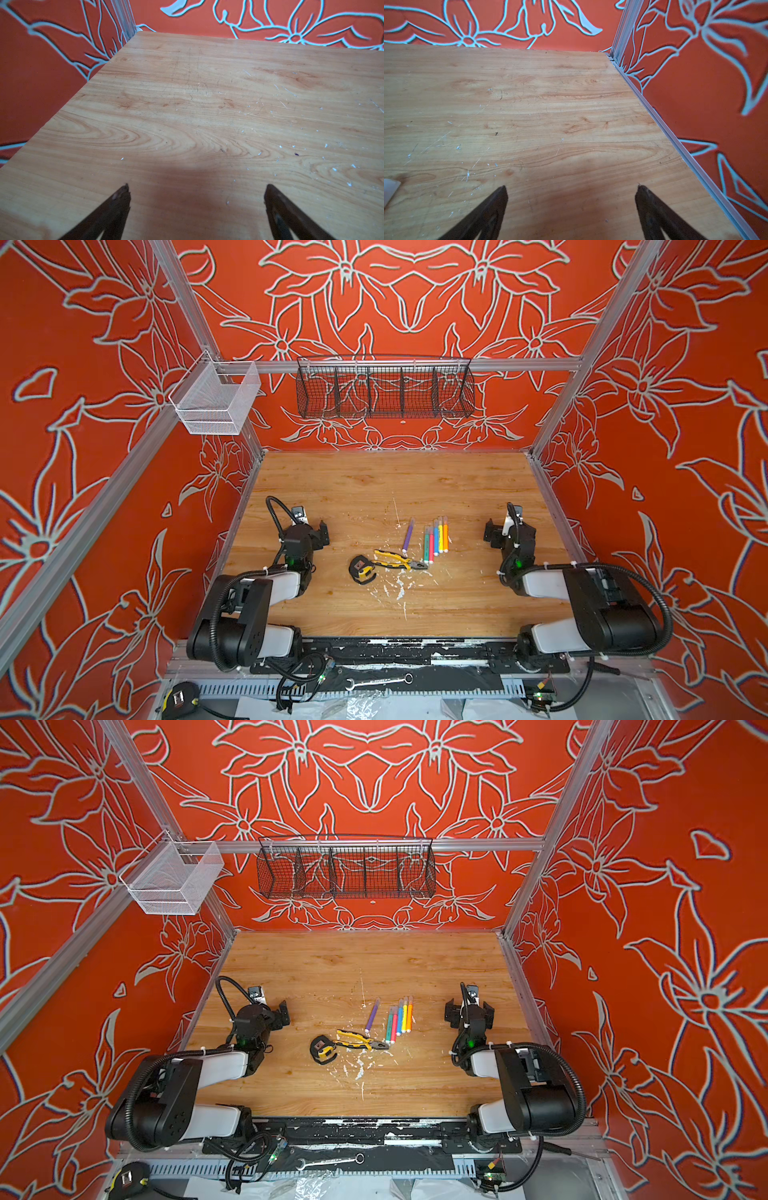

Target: Insert the pens into the pen caps

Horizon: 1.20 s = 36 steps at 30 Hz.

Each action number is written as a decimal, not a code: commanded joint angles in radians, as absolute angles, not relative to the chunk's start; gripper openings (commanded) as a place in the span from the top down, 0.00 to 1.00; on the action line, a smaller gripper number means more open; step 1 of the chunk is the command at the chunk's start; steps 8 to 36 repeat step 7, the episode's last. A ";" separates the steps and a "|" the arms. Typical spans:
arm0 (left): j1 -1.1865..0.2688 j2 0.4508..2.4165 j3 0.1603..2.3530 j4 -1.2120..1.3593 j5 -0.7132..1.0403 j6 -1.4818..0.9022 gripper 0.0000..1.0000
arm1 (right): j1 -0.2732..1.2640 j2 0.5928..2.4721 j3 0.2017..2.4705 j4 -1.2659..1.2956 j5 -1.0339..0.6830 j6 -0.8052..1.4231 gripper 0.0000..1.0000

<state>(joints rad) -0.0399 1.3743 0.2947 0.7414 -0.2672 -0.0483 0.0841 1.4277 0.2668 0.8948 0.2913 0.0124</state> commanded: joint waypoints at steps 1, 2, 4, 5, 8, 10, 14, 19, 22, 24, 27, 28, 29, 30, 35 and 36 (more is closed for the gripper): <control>-0.037 1.385 0.311 0.745 -0.261 -0.040 0.03 | 0.085 1.436 0.291 0.899 0.299 0.014 0.03; -0.035 1.384 0.312 0.743 -0.259 -0.041 0.03 | 0.085 1.436 0.291 0.899 0.299 0.014 0.03; -0.034 1.384 0.313 0.744 -0.257 -0.041 0.03 | 0.085 1.436 0.291 0.899 0.300 0.015 0.03; -0.034 1.384 0.312 0.742 -0.258 -0.041 0.03 | 0.086 1.435 0.288 0.902 0.297 0.012 0.03; -0.034 1.382 0.311 0.744 -0.258 -0.041 0.03 | 0.092 1.410 0.229 0.970 0.280 0.002 0.03; -0.034 1.382 0.311 0.744 -0.258 -0.041 0.03 | 0.092 1.410 0.229 0.970 0.280 0.002 0.03; -0.034 1.382 0.311 0.744 -0.258 -0.041 0.03 | 0.092 1.410 0.229 0.970 0.280 0.002 0.03; -0.034 1.382 0.311 0.744 -0.258 -0.041 0.03 | 0.092 1.410 0.229 0.970 0.280 0.002 0.03; -0.034 1.382 0.311 0.744 -0.258 -0.041 0.03 | 0.092 1.410 0.229 0.970 0.280 0.002 0.03; -0.034 1.382 0.311 0.744 -0.258 -0.041 0.03 | 0.092 1.410 0.229 0.970 0.280 0.002 0.03; -0.034 1.382 0.311 0.744 -0.258 -0.041 0.03 | 0.092 1.410 0.229 0.970 0.280 0.002 0.03; -0.034 1.382 0.311 0.744 -0.258 -0.041 0.03 | 0.092 1.410 0.229 0.970 0.280 0.002 0.03; -0.034 1.382 0.311 0.744 -0.258 -0.041 0.03 | 0.092 1.410 0.229 0.970 0.280 0.002 0.03; -0.034 1.382 0.311 0.744 -0.258 -0.041 0.03 | 0.092 1.410 0.229 0.970 0.280 0.002 0.03; -0.034 1.382 0.311 0.744 -0.258 -0.041 0.03 | 0.092 1.410 0.229 0.970 0.280 0.002 0.03; -0.034 1.382 0.311 0.744 -0.258 -0.041 0.03 | 0.092 1.410 0.229 0.970 0.280 0.002 0.03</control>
